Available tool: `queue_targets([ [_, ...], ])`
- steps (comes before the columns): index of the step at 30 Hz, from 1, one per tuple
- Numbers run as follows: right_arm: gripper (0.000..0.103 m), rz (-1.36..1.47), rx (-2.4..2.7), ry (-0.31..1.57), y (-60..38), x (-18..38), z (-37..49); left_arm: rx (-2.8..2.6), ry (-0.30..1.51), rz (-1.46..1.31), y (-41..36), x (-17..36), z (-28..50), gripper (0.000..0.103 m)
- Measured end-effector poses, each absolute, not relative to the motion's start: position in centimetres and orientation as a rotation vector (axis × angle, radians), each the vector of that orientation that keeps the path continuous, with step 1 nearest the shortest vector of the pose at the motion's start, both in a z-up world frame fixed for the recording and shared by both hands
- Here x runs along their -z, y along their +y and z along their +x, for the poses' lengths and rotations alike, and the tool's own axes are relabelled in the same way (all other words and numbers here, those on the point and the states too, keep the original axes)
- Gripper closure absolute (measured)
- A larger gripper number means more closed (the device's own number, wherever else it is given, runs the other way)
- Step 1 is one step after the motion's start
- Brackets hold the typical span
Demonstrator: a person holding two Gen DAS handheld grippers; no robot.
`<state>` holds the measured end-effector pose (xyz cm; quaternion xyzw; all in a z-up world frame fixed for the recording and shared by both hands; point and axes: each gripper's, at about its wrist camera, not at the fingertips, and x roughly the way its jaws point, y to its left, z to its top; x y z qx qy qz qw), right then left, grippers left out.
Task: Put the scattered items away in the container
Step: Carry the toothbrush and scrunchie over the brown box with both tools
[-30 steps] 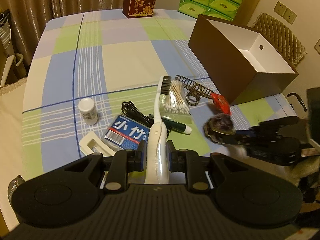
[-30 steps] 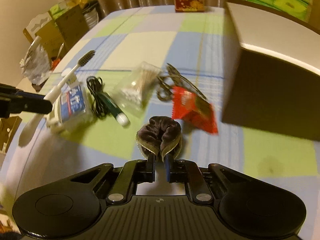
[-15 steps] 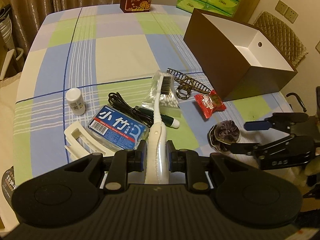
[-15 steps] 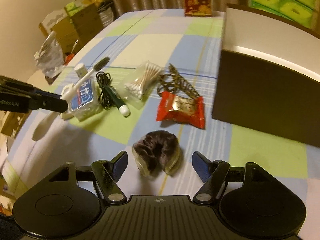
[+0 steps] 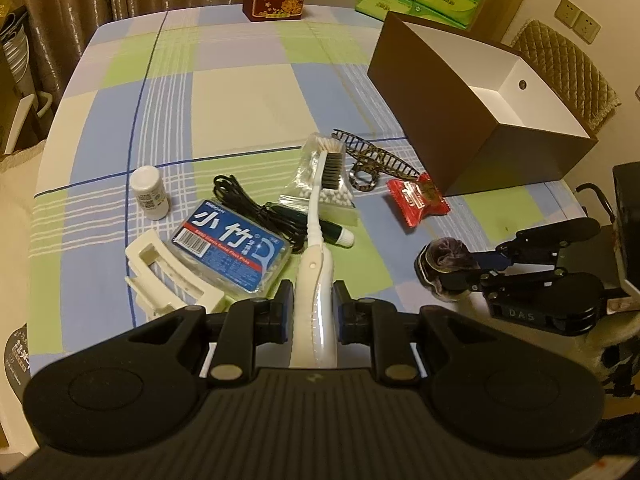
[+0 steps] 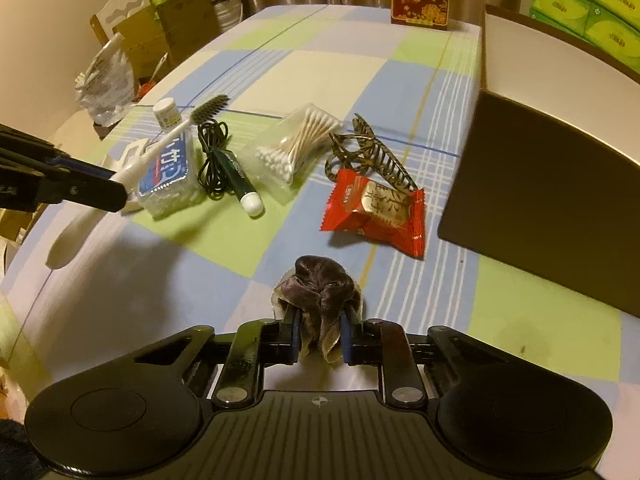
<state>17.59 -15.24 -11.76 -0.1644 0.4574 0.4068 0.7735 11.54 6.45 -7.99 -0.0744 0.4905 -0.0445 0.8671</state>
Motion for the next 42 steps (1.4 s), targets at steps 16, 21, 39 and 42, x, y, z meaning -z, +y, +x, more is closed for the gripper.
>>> queue_targets([
  [16, 0.088, -0.201, -0.821, 1.005, -22.9, 6.6, 18.8, 0.215, 0.966, -0.124, 0.6, 5.4, 13.3, 0.087],
  [21, 0.088, -0.163, -0.802, 0.988, -25.5, 4.8, 19.6, 0.267, 0.942, -0.107, -2.1, 4.3, 14.3, 0.087],
  [39, 0.088, -0.126, -0.756, 0.828, -31.8, -2.8, 27.3, 0.342, 0.83, -0.063, -11.1, 0.7, 22.0, 0.087],
  [42, 0.088, -0.144, -0.758, 0.799, -31.8, -3.3, 28.7, 0.33, 0.806, -0.062, -11.9, -0.1, 23.5, 0.087],
])
